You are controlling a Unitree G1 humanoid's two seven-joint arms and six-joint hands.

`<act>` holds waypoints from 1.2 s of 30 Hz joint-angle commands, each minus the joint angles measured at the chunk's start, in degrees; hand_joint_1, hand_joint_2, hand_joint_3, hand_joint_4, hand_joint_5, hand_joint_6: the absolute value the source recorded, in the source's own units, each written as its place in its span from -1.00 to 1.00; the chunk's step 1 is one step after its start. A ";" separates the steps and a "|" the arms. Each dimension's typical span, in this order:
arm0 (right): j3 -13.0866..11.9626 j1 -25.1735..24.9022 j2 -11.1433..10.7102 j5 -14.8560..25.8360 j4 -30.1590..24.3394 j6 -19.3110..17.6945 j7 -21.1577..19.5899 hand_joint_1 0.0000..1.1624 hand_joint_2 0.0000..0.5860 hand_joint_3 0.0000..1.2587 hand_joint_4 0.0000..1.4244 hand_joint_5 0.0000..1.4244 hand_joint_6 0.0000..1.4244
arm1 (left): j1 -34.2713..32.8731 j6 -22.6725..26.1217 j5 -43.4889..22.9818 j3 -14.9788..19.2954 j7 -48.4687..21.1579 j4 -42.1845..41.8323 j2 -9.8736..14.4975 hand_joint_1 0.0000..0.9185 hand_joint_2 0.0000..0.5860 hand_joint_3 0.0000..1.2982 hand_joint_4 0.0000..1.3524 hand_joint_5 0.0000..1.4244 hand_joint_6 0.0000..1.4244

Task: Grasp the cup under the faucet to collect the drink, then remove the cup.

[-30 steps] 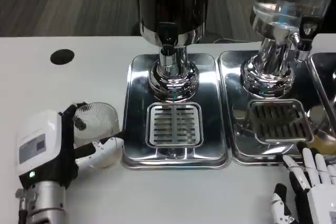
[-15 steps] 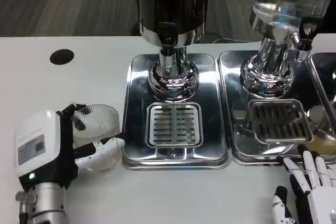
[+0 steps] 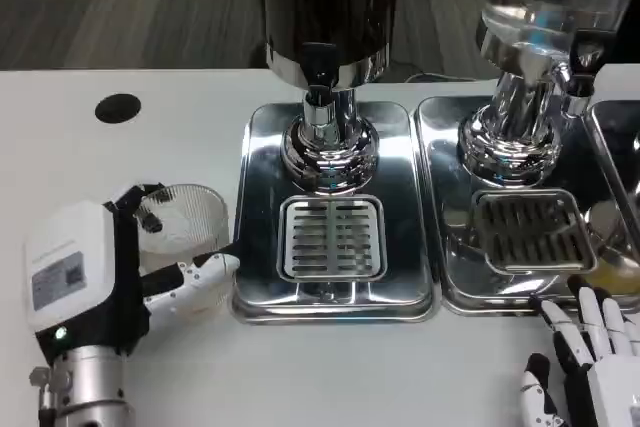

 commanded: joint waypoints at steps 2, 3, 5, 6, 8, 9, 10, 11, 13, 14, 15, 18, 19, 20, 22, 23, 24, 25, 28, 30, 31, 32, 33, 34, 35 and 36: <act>-0.62 -0.13 0.05 0.08 -0.70 -0.13 -0.51 -0.99 0.85 -0.69 -1.00 -1.00 -0.88 | -2.73 0.45 2.43 -1.45 0.34 -2.66 -1.01 -0.11 -0.86 0.38 0.42 0.65 1.00; -0.61 -0.15 0.03 0.00 -0.81 -0.06 -0.46 -0.99 0.85 -0.69 -1.00 -1.00 -0.88 | -3.16 0.79 2.78 -1.74 0.21 -2.80 -1.15 -0.11 -0.86 0.38 0.42 0.65 1.00; -0.59 -0.27 0.03 -0.12 -1.12 0.00 -0.37 -0.99 0.85 -0.69 -1.00 -1.00 -0.88 | -4.09 1.44 3.09 -2.36 -0.08 -2.87 -1.42 -0.12 -0.84 0.39 0.43 0.66 1.00; -0.58 -0.36 0.03 -0.19 -1.33 0.03 -0.28 -0.99 0.85 -0.69 -1.00 -1.00 -0.88 | -4.72 1.82 3.29 -2.76 -0.25 -2.80 -1.65 -0.13 -0.84 0.39 0.43 0.66 1.00; -0.56 -0.48 0.03 -0.25 -1.62 0.06 -0.14 -0.99 0.85 -0.69 -1.00 -1.00 -0.88 | -5.66 2.39 3.74 -3.43 -0.44 -2.61 -2.12 -0.13 -0.84 0.40 0.43 0.66 1.00; -0.56 -0.53 0.03 -0.33 -1.88 0.09 -0.12 -0.99 0.85 -0.69 -1.00 -1.00 -0.88 | -6.20 2.76 4.07 -3.83 -0.55 -2.34 -2.42 -0.13 -0.83 0.40 0.44 0.66 1.00; -0.55 -0.55 0.02 -0.42 -2.19 0.10 -0.12 -0.99 0.85 -0.69 -1.00 -1.00 -0.88 | -6.80 3.13 4.28 -4.22 -0.73 -1.92 -2.72 -0.13 -0.83 0.40 0.44 0.66 1.00; -0.53 -0.52 -0.01 -0.64 -2.60 0.19 -0.17 -0.99 0.85 -0.69 -1.00 -1.00 -0.88 | -7.44 3.46 4.48 -4.58 -0.87 -1.35 -3.00 -0.13 -0.83 0.40 0.44 0.66 1.00; -0.52 -0.38 -0.06 -0.94 -3.26 0.30 -0.21 -0.99 0.85 -0.69 -1.00 -1.00 -0.89 | -8.48 4.06 4.76 -5.26 -0.99 -0.23 -3.37 -0.13 -0.83 0.40 0.44 0.66 1.00; -0.59 -0.20 -0.11 -1.33 -3.97 0.47 -0.31 -0.99 0.85 -0.69 -1.00 -1.00 -0.89 | -9.10 4.38 4.88 -5.72 -1.00 0.59 -3.60 -0.14 -0.83 0.40 0.44 0.66 1.00; -0.68 0.00 -0.18 -1.64 -4.70 0.61 -0.33 -0.99 0.85 -0.69 -1.00 -1.00 -0.89 | -9.70 4.66 5.06 -6.23 -1.00 1.40 -3.82 -0.14 -0.83 0.40 0.44 0.66 1.00; -0.94 0.51 -0.36 -2.42 -6.44 1.15 -0.08 -0.98 0.85 -0.72 -1.00 -1.00 -0.92 | -11.29 5.26 5.63 -8.07 -0.48 3.84 -4.74 -0.14 -0.83 0.40 0.44 0.66 1.00; -1.04 0.70 -0.40 -2.52 -6.89 1.29 0.10 -0.98 0.85 -0.74 -1.00 -1.00 -0.93 | -11.71 5.41 5.64 -8.61 -0.23 4.52 -5.03 -0.14 -0.83 0.40 0.44 0.66 1.00; -1.15 0.90 -0.44 -2.53 -7.24 1.37 0.23 -0.98 0.85 -0.75 -1.00 -1.00 -0.93 | -12.15 5.59 5.77 -9.16 0.07 5.25 -5.33 -0.14 -0.83 0.40 0.44 0.66 1.00; -1.42 1.47 -0.53 -2.30 -7.92 1.18 0.24 -0.98 0.85 -0.77 -1.00 -1.00 -0.95 | -13.11 5.88 6.43 -10.21 0.62 7.14 -6.13 -0.14 -0.83 0.40 0.44 0.66 1.00; -1.54 1.73 -0.54 -2.22 -8.19 1.07 0.24 -0.98 0.85 -0.77 -1.00 -1.00 -0.95 | -13.63 5.96 6.77 -10.66 1.00 8.29 -6.57 -0.14 -0.83 0.40 0.44 0.66 1.00; -1.69 2.01 -0.56 -2.14 -8.50 0.95 0.22 -0.98 0.85 -0.77 -1.00 -1.00 -0.95 | -14.14 5.95 6.86 -10.99 1.29 9.41 -6.95 -0.14 -0.83 0.40 0.44 0.66 1.00; -1.84 2.28 -0.61 -2.10 -8.83 0.86 0.24 -0.98 0.85 -0.77 -1.00 -1.00 -0.95 | -14.51 5.93 6.82 -11.23 1.57 10.19 -7.16 -0.14 -0.83 0.40 0.44 0.66 1.00; -2.41 2.84 -0.96 -2.20 -9.91 1.05 0.72 -0.98 0.85 -0.77 -1.00 -1.00 -0.95 | -16.24 6.13 6.85 -12.33 2.32 13.60 -7.84 -0.14 -0.83 0.40 0.44 0.66 1.00; -2.85 3.04 -1.09 -2.07 -10.50 1.08 1.12 -0.98 0.85 -0.77 -1.00 -1.00 -0.95 | -16.91 6.18 7.04 -12.97 3.13 14.85 -8.03 -0.14 -0.83 0.40 0.44 0.66 1.00; -3.03 3.14 -1.09 -2.08 -10.71 1.06 1.26 -0.98 0.85 -0.77 -1.00 -1.00 -0.95 | -17.22 6.21 7.07 -13.32 3.60 15.34 -8.08 -0.14 -0.83 0.40 0.44 0.66 1.00; -3.19 3.24 -1.06 -2.04 -10.92 1.05 1.41 -0.98 0.85 -0.77 -1.00 -1.00 -0.95 | -17.49 6.17 7.10 -13.65 4.15 15.81 -8.11 -0.14 -0.83 0.40 0.44 0.66 1.00; -3.26 3.31 -1.02 -2.08 -11.05 1.08 1.51 -0.98 0.85 -0.77 -1.00 -1.00 -0.95 | -17.70 6.09 7.11 -13.89 4.76 16.21 -8.11 -0.14 -0.83 0.40 0.44 0.66 1.00; -3.31 3.36 -0.98 -2.12 -11.11 1.09 1.59 -0.98 0.85 -0.76 -1.00 -1.00 -0.94 | -17.87 5.93 7.20 -14.17 5.44 16.56 -8.06 -0.14 -0.83 0.40 0.44 0.66 1.00; -3.32 3.43 -0.91 -2.08 -11.13 1.09 1.68 -0.98 0.85 -0.76 -1.00 -1.00 -0.94 | -17.96 5.83 7.27 -14.36 5.90 16.77 -8.03 -0.14 -0.83 0.40 0.44 0.66 1.00; -3.31 3.47 -0.85 -2.07 -11.12 1.09 1.77 -0.98 0.85 -0.76 -1.00 -1.00 -0.94 | -18.07 5.82 7.30 -14.54 6.24 16.97 -8.00 -0.15 -0.82 0.40 0.42 0.65 1.00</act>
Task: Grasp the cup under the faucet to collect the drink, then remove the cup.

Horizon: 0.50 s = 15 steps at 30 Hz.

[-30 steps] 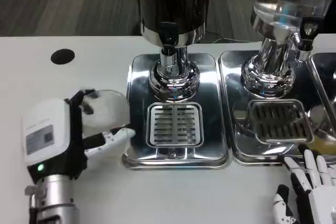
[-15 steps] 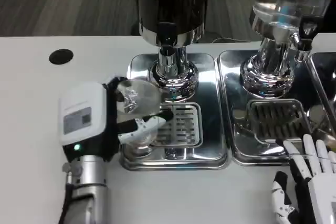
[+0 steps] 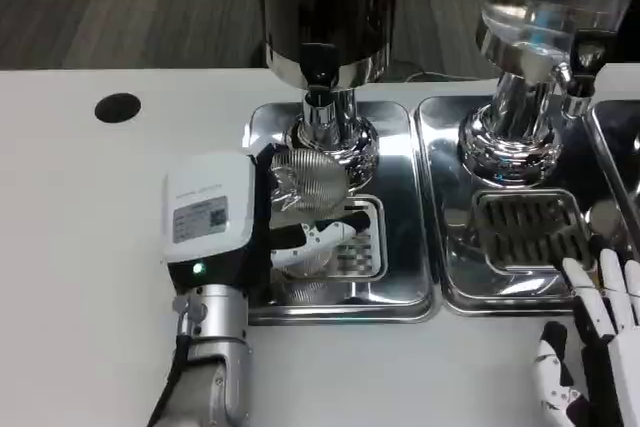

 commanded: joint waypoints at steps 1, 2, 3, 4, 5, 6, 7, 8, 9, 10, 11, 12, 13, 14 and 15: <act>-0.61 0.77 -0.06 -0.18 -1.02 0.08 0.78 -0.98 0.85 -0.76 -1.00 -1.00 -0.94 | -1.46 -0.31 1.20 -1.29 2.41 2.04 0.14 -0.16 -0.82 0.40 0.41 0.64 1.00; -0.61 0.77 -0.02 -0.18 -1.00 0.08 0.85 -0.98 0.85 -0.76 -1.00 -1.00 -0.94 | -1.58 -0.30 1.09 -1.39 2.56 2.26 0.16 -0.16 -0.81 0.39 0.40 0.63 0.98; -0.61 0.74 0.00 -0.19 -0.98 0.08 0.89 -0.98 0.85 -0.76 -1.00 -1.00 -0.94 | -1.71 -0.31 1.02 -1.51 2.74 2.51 0.21 -0.16 -0.81 0.37 0.38 0.62 0.99; -0.62 0.70 0.02 -0.19 -0.95 0.08 0.93 -0.98 0.85 -0.76 -1.00 -1.00 -0.94 | -1.90 -0.27 1.05 -1.69 2.93 2.81 0.30 -0.16 -0.80 0.36 0.36 0.61 1.00; -0.60 0.62 -0.02 -0.39 -0.88 0.18 0.93 -0.98 0.85 -0.76 -1.00 -1.00 -0.93 | -2.06 -0.22 1.05 -1.85 3.08 3.04 0.36 -0.16 -0.79 0.35 0.36 0.60 0.99; -0.64 0.52 -0.07 -0.47 -0.74 0.26 0.97 -0.98 0.85 -0.76 -1.00 -1.00 -0.93 | -2.24 -0.16 1.07 -2.00 3.21 3.27 0.39 -0.16 -0.79 0.33 0.34 0.58 0.97; -0.68 0.44 -0.11 -0.52 -0.63 0.32 1.02 -0.98 0.85 -0.75 -1.00 -1.00 -0.93 | -2.46 -0.13 0.99 -2.12 3.28 3.50 0.38 -0.17 -0.78 0.31 0.30 0.56 0.96; -0.79 0.30 -0.13 -0.39 -0.40 0.33 1.12 -0.98 0.85 -0.75 -1.00 -1.00 -0.93 | -2.66 -0.12 0.88 -2.21 3.35 3.71 0.37 -0.20 -0.78 0.29 0.28 0.53 0.94; -0.95 0.13 -0.13 -0.06 0.03 0.25 1.18 -0.98 0.85 -0.75 -1.00 -1.00 -0.93 | -2.88 -0.10 0.81 -2.32 3.32 3.93 0.37 -0.23 -0.77 0.26 0.25 0.51 0.92; -1.05 0.02 -0.11 0.15 0.30 0.21 1.24 -0.98 0.85 -0.75 -1.00 -1.00 -0.93 | -3.04 -0.08 0.77 -2.39 3.28 4.10 0.41 -0.27 -0.76 0.24 0.23 0.49 0.93; -1.12 -0.04 -0.07 0.27 0.54 0.13 1.21 -0.98 0.85 -0.74 -1.00 -1.00 -0.92 | -3.10 -0.08 0.75 -2.45 3.25 4.15 0.47 -0.30 -0.75 0.20 0.19 0.47 0.93; -1.10 -0.03 -0.08 0.11 0.72 0.11 1.11 -0.98 0.85 -0.74 -1.00 -1.00 -0.92 | -3.12 -0.08 0.71 -2.49 3.17 4.17 0.53 -0.36 -0.74 0.15 0.17 0.46 0.94; -0.99 -0.04 -0.10 -0.28 0.87 0.23 0.97 -0.98 0.85 -0.74 -1.00 -1.00 -0.92 | -3.13 -0.07 0.71 -2.51 3.17 4.20 0.59 -0.41 -0.72 0.12 0.15 0.46 0.94; -0.97 -0.20 0.00 -0.26 1.24 0.20 0.90 -0.98 0.85 -0.74 -1.00 -1.00 -0.92 | -3.18 -0.17 0.58 -2.42 3.26 4.31 0.65 -0.44 -0.71 0.11 0.13 0.46 0.94; -1.00 -0.37 0.06 -0.18 1.55 0.15 0.87 -0.98 0.85 -0.74 -1.00 -1.00 -0.91 | -3.36 -0.19 0.54 -2.40 3.29 4.53 0.68 -0.46 -0.72 0.11 0.13 0.45 0.94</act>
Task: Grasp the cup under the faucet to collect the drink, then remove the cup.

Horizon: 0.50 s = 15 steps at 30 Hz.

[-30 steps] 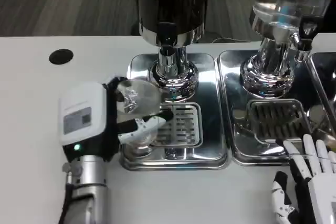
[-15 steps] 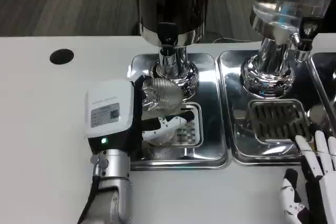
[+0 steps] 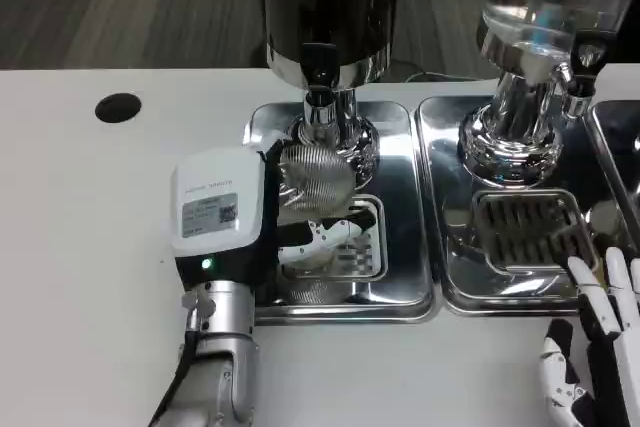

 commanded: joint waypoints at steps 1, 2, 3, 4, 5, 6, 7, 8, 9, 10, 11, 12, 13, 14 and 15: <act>-0.21 -0.48 0.06 -0.13 1.54 0.03 0.14 -0.98 0.85 -0.74 -1.00 -1.00 -0.91 | -1.05 -0.18 0.55 -0.31 0.59 1.08 0.53 -0.49 -0.70 0.09 0.12 0.44 0.94; -0.29 -0.70 0.09 0.10 1.80 -0.09 0.20 -0.98 0.85 -0.74 -1.00 -1.00 -0.91 | -1.17 -0.16 0.54 -0.31 0.60 1.19 0.52 -0.50 -0.68 0.09 0.10 0.43 0.94; -0.39 -0.90 0.09 0.33 2.00 -0.24 0.20 -0.98 0.85 -0.74 -1.00 -1.00 -0.91 | -1.35 0.01 0.68 -0.40 0.56 1.21 0.49 -0.51 -0.67 0.08 0.09 0.42 0.94; -0.47 -0.99 0.09 0.54 2.11 -0.40 0.18 -0.98 0.85 -0.73 -1.00 -1.00 -0.91 | -1.45 0.15 0.78 -0.47 0.50 1.15 0.45 -0.52 -0.66 0.07 0.08 0.41 0.92; -0.51 -1.02 0.08 0.67 2.17 -0.49 0.15 -0.98 0.85 -0.73 -1.00 -1.00 -0.91 | -1.53 0.25 0.84 -0.53 0.47 1.14 0.41 -0.52 -0.66 0.07 0.08 0.41 0.92; -0.55 -1.07 0.07 0.77 2.27 -0.54 0.11 -0.98 0.85 -0.73 -1.00 -1.00 -0.91 | -1.61 0.30 0.85 -0.56 0.45 1.18 0.37 -0.53 -0.66 0.07 0.06 0.41 0.92; -0.59 -1.13 0.08 0.94 2.44 -0.61 0.08 -0.98 0.85 -0.73 -1.00 -1.00 -0.91 | -1.71 0.36 0.89 -0.65 0.40 1.29 0.35 -0.53 -0.66 0.06 0.06 0.41 0.92; -0.62 -1.20 0.08 1.05 2.58 -0.66 0.07 -0.98 0.85 -0.73 -1.00 -1.00 -0.91 | -1.90 0.46 0.98 -0.78 0.35 1.53 0.30 -0.53 -0.65 0.06 0.05 0.41 0.92; -0.70 -1.22 0.10 1.33 2.82 -0.85 0.00 -0.98 0.85 -0.73 -1.00 -1.00 -0.91 | -2.07 0.57 1.07 -0.91 0.31 1.74 0.26 -0.54 -0.63 0.05 0.04 0.40 0.92; -0.74 -1.20 0.11 1.46 3.03 -0.99 -0.08 -0.98 0.85 -0.73 -1.00 -1.00 -0.90 | -2.17 0.64 1.11 -1.02 0.30 1.87 0.25 -0.57 -0.63 0.04 0.02 0.39 0.90; -0.75 -1.16 0.12 1.55 3.21 -1.12 -0.17 -0.98 0.85 -0.73 -1.00 -1.00 -0.90 | -2.24 0.71 1.13 -1.11 0.29 1.94 0.27 -0.62 -0.64 0.02 -0.02 0.35 0.87; -0.79 -1.10 0.15 1.72 3.42 -1.26 -0.29 -0.98 0.85 -0.73 -1.00 -1.00 -0.90 | -2.15 0.79 1.18 -1.18 0.36 1.81 0.31 -0.68 -0.64 -0.02 -0.06 0.33 0.84; -0.83 -1.05 0.16 1.85 3.56 -1.38 -0.37 -0.98 0.85 -0.72 -1.00 -1.00 -0.90 | -1.99 0.85 1.23 -1.24 0.47 1.55 0.39 -0.72 -0.65 -0.04 -0.09 0.31 0.84; -0.87 -1.03 0.15 1.96 3.67 -1.49 -0.43 -0.98 0.85 -0.72 -1.00 -1.00 -0.89 | -1.79 0.93 1.27 -1.29 0.57 1.21 0.51 -0.76 -0.67 -0.06 -0.11 0.31 0.84; -0.90 -1.03 0.13 2.09 3.77 -1.61 -0.42 -0.98 0.85 -0.72 -1.00 -1.00 -0.89 | -1.67 1.01 1.26 -1.36 0.66 0.98 0.59 -0.80 -0.68 -0.09 -0.14 0.29 0.82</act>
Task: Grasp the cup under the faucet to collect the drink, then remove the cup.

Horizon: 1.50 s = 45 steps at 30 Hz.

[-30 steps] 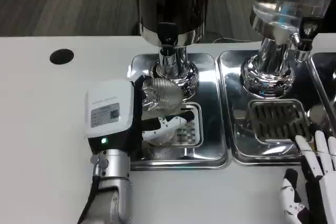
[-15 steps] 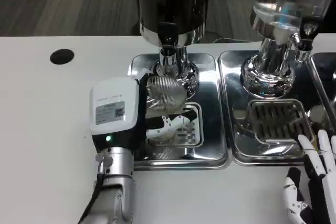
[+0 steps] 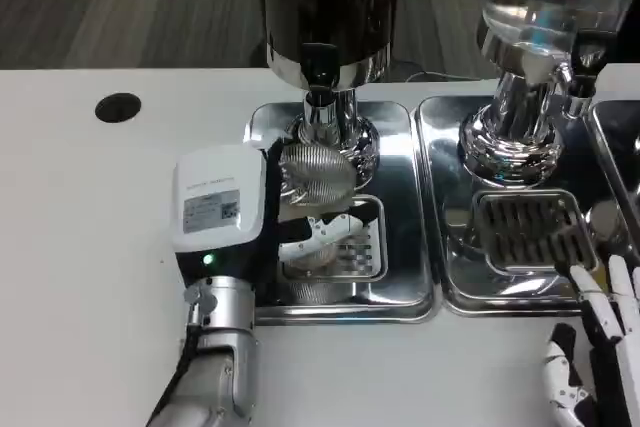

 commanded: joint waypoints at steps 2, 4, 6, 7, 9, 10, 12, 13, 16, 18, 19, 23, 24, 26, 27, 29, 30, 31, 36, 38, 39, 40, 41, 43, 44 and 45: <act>-0.42 0.14 -0.08 0.69 0.85 -1.00 -0.40 -0.98 0.85 -0.70 -1.00 -1.00 -0.89 | -0.14 0.94 1.97 -1.19 0.65 -1.32 0.89 -0.86 -0.70 -0.13 -0.18 0.24 0.73; -0.13 -0.07 -0.14 0.33 1.03 -0.99 -0.42 -0.98 0.85 -0.68 -1.00 -1.00 -0.89 | 0.04 2.01 3.31 -1.97 0.46 -1.97 1.39 -0.90 -0.72 -0.18 -0.25 0.17 0.67; 0.03 -0.34 -0.02 0.29 1.13 -1.11 -0.33 -0.98 0.85 -0.65 -1.00 -1.00 -0.87 | 0.32 2.68 3.74 -2.21 0.24 -2.29 1.47 -0.92 -0.75 -0.25 -0.33 0.13 0.61; 0.04 -0.38 0.02 0.30 1.07 -1.17 -0.29 -0.98 0.85 -0.64 -1.00 -1.00 -0.87 | 0.46 2.94 3.87 -2.32 0.23 -2.46 1.52 -0.94 -0.75 -0.26 -0.35 0.12 0.59; -0.01 -0.36 0.03 0.32 0.93 -1.22 -0.21 -0.98 0.85 -0.61 -1.00 -1.00 -0.87 | 0.68 3.53 4.26 -2.58 0.24 -3.01 1.63 -0.96 -0.75 -0.29 -0.38 0.09 0.57; -0.09 -0.30 0.00 0.40 0.85 -1.26 -0.16 -0.98 0.85 -0.59 -1.00 -1.00 -0.86 | 0.75 3.72 4.42 -2.63 0.17 -3.25 1.65 -0.96 -0.75 -0.31 -0.40 0.07 0.54; -0.28 -0.09 -0.06 0.66 0.73 -1.40 -0.15 -0.98 0.85 -0.59 -1.00 -1.00 -0.86 | 0.90 3.94 4.82 -2.60 -0.10 -3.62 1.65 -0.96 -0.76 -0.36 -0.45 0.03 0.49; -0.35 0.09 -0.07 0.77 0.69 -1.47 -0.18 -0.98 0.85 -0.56 -1.00 -1.00 -0.85 | 1.04 4.04 4.98 -2.62 -0.26 -3.82 1.67 -0.97 -0.77 -0.38 -0.46 0.01 0.48; -0.40 0.31 -0.04 0.87 0.73 -1.59 -0.25 -0.98 0.85 -0.55 -1.00 -1.00 -0.85 | 1.26 4.04 5.00 -2.66 -0.46 -4.15 1.72 -0.99 -0.83 -0.47 -0.57 -0.04 0.44; -0.39 0.36 -0.03 0.87 0.79 -1.67 -0.33 -0.98 0.85 -0.54 -1.00 -1.00 -0.85 | 1.52 4.01 4.97 -2.67 -0.53 -4.60 1.79 -1.00 -0.86 -0.62 -0.72 -0.19 0.21; -0.38 0.38 -0.02 0.87 0.79 -1.74 -0.39 -0.98 0.85 -0.54 -1.00 -1.00 -0.85 | 1.66 3.98 4.94 -2.67 -0.66 -4.90 1.84 -1.00 -0.88 -0.68 -0.79 -0.29 0.05; -0.36 0.41 -0.03 0.73 0.66 -1.85 -0.50 -0.98 0.85 -0.52 -1.00 -1.00 -0.83 | 2.79 3.22 3.92 -1.97 -1.31 -7.04 2.24 -1.00 -0.92 -0.80 -0.98 -0.57 -0.44; -0.31 0.36 -0.01 0.65 0.60 -1.84 -0.47 -0.98 0.85 -0.51 -1.00 -1.00 -0.82 | 3.18 3.01 3.67 -1.74 -1.66 -7.84 2.41 -1.00 -0.92 -0.80 -0.98 -0.59 -0.48; -0.23 0.25 0.03 0.54 0.50 -1.74 -0.32 -0.98 0.85 -0.51 -1.00 -1.00 -0.82 | 4.43 2.52 3.29 -1.16 -2.24 -10.15 2.90 -1.00 -0.92 -0.80 -1.00 -0.61 -0.53; -0.19 0.20 0.07 0.49 0.47 -1.66 -0.26 -0.98 0.85 -0.51 -1.00 -1.00 -0.82 | 5.52 2.27 3.34 -0.88 -2.34 -12.03 3.36 -1.00 -0.92 -0.79 -1.00 -0.63 -0.56; -0.02 0.02 0.25 0.34 0.44 -1.55 -0.23 -0.98 0.85 -0.51 -1.00 -1.00 -0.82 | 7.25 1.85 3.35 -0.31 -2.67 -14.94 4.02 -1.00 -0.93 -0.78 -1.00 -0.64 -0.59; 0.04 -0.05 0.34 0.28 0.44 -1.52 -0.24 -0.98 0.85 -0.51 -1.00 -1.00 -0.82 | 8.20 1.63 3.31 0.08 -2.81 -16.43 4.39 -1.00 -0.91 -0.77 -1.00 -0.65 -0.60; 0.09 -0.10 0.44 0.22 0.43 -1.50 -0.27 -0.98 0.85 -0.51 -1.00 -1.00 -0.82 | 9.12 1.41 3.25 0.53 -2.99 -17.84 4.78 -1.00 -0.90 -0.77 -1.00 -0.66 -0.63; 0.69 -0.10 0.87 -0.46 -0.01 -1.22 -0.09 -0.98 0.85 -0.59 -0.97 -1.00 -0.82 | 14.10 -5.21 0.31 4.07 -1.70 -24.22 7.40 -1.00 -0.89 -0.74 -0.94 -0.66 -0.62; 0.79 0.12 0.98 -0.80 -0.51 -1.04 -0.03 -0.97 0.86 -0.62 -0.96 -1.00 -0.82 | 15.52 -8.69 -1.06 5.66 -0.82 -26.70 8.08 -1.00 -0.88 -0.72 -0.93 -0.65 -0.60; 0.81 0.28 0.97 -1.01 -0.85 -0.95 -0.01 -0.96 0.86 -0.63 -0.96 -1.00 -0.83 | 16.04 -9.74 -1.42 6.33 -0.89 -28.26 8.35 -1.00 -0.88 -0.72 -0.93 -0.65 -0.60; 0.79 0.41 0.96 -1.18 -1.09 -0.90 0.03 -0.96 0.86 -0.64 -0.95 -1.00 -0.84 | 16.19 -10.30 -1.40 6.92 -2.49 -30.66 8.93 -1.00 -0.88 -0.72 -0.95 -0.66 -0.60; 0.73 0.65 0.90 -1.45 -1.61 -0.80 0.05 -0.95 0.86 -0.66 -0.95 -1.00 -0.85 | 16.17 -10.54 -1.25 7.41 -4.10 -32.91 9.48 -1.00 -0.87 -0.72 -0.96 -0.67 -0.62; 0.57 1.20 0.72 -2.11 -2.78 -0.63 0.04 -0.94 0.86 -0.71 -0.95 -1.00 -0.90 | 16.13 -10.77 -1.30 8.24 -6.78 -35.85 10.10 -1.00 -0.87 -0.72 -0.98 -0.70 -0.65; 0.53 1.39 0.65 -2.36 -3.18 -0.56 0.03 -0.94 0.86 -0.73 -0.97 -1.00 -0.90 | 15.84 -10.55 -1.48 8.78 -8.61 -37.45 10.41 -1.00 -0.87 -0.72 -0.99 -0.70 -0.65; 0.60 1.68 0.48 -2.88 -3.78 -0.39 0.04 -0.93 0.88 -0.75 -0.97 -1.00 -0.91 | 15.70 -10.40 -1.54 9.25 -10.06 -38.61 10.53 -1.00 -0.87 -0.72 -0.99 -0.70 -0.65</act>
